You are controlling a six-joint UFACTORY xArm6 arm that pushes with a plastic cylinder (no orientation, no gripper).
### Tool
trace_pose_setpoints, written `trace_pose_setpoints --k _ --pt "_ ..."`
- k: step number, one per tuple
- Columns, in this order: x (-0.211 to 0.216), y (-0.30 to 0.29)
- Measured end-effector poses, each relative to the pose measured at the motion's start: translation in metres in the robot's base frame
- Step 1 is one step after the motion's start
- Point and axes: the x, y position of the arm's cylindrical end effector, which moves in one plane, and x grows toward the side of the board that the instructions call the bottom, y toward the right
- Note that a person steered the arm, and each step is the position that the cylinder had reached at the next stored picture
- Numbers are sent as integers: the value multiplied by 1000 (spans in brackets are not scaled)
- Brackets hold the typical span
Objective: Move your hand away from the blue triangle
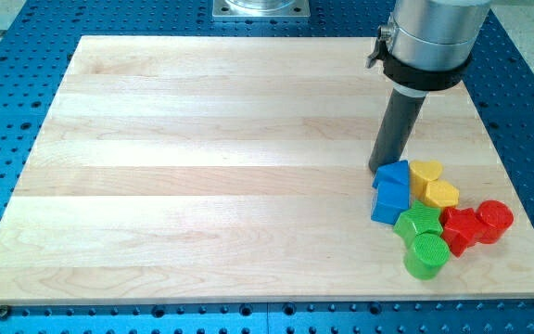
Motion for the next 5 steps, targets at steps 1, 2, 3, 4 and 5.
trace_pose_setpoints --k 1,2,3,4,5 --pt "0 0" --pt "-2 -1" --pt "-3 -6" --pt "-39 -15" --pt "-93 21"
